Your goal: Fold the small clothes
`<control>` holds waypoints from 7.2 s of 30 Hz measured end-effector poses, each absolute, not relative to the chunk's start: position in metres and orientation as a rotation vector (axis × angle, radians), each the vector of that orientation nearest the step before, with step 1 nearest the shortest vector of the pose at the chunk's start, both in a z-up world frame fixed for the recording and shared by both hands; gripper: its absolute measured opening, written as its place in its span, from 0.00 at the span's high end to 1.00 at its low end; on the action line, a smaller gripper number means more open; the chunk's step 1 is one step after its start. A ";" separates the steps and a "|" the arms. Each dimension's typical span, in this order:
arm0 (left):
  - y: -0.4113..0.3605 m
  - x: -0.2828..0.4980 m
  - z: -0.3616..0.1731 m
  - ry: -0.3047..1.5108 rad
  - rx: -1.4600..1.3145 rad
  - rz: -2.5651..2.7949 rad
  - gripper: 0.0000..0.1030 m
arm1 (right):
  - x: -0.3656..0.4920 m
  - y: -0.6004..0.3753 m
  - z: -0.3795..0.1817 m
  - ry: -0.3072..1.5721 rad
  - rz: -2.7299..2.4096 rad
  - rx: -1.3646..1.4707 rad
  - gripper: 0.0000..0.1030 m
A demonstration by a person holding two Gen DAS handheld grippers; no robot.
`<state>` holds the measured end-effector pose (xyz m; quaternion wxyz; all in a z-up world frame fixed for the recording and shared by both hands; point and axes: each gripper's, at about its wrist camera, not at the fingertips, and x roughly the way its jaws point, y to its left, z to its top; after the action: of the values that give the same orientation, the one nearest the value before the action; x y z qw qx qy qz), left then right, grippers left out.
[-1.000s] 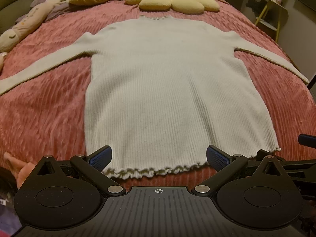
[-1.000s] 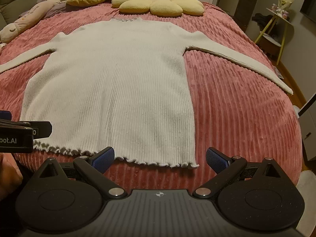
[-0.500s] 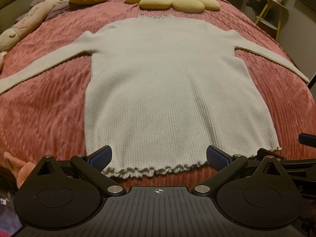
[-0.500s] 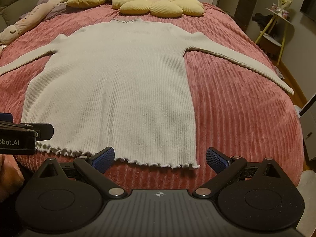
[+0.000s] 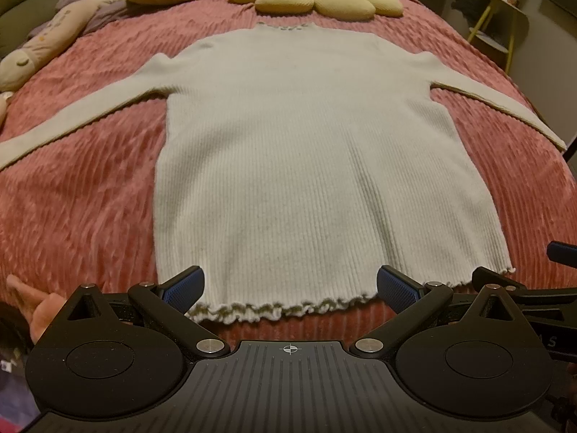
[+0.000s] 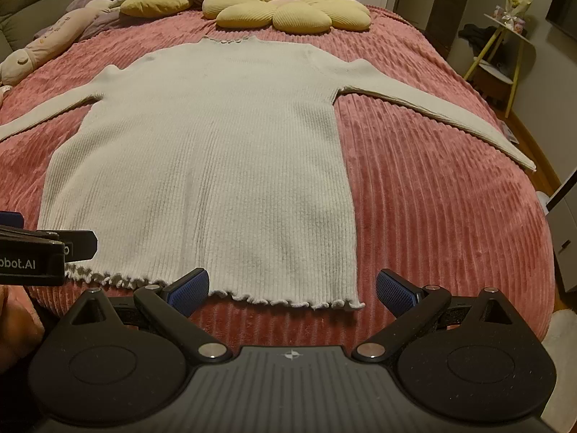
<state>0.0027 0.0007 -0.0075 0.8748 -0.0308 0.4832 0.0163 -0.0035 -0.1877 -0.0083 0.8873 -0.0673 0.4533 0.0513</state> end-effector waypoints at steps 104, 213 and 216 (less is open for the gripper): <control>0.005 0.136 -0.022 0.922 -0.001 0.097 0.00 | 0.124 -0.384 -0.024 0.598 -0.014 0.676 0.15; 0.171 0.321 -0.052 0.784 -0.294 0.095 0.91 | 0.312 -0.273 -0.079 0.849 0.202 0.717 0.89; 0.173 0.321 -0.052 0.780 -0.318 0.091 0.91 | 0.314 -0.278 -0.080 0.829 0.196 0.783 0.87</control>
<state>0.3207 0.1732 -0.0521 0.9117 -0.1541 0.3783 0.0442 0.3142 -0.2778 -0.0801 0.8372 0.3701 0.3918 0.0928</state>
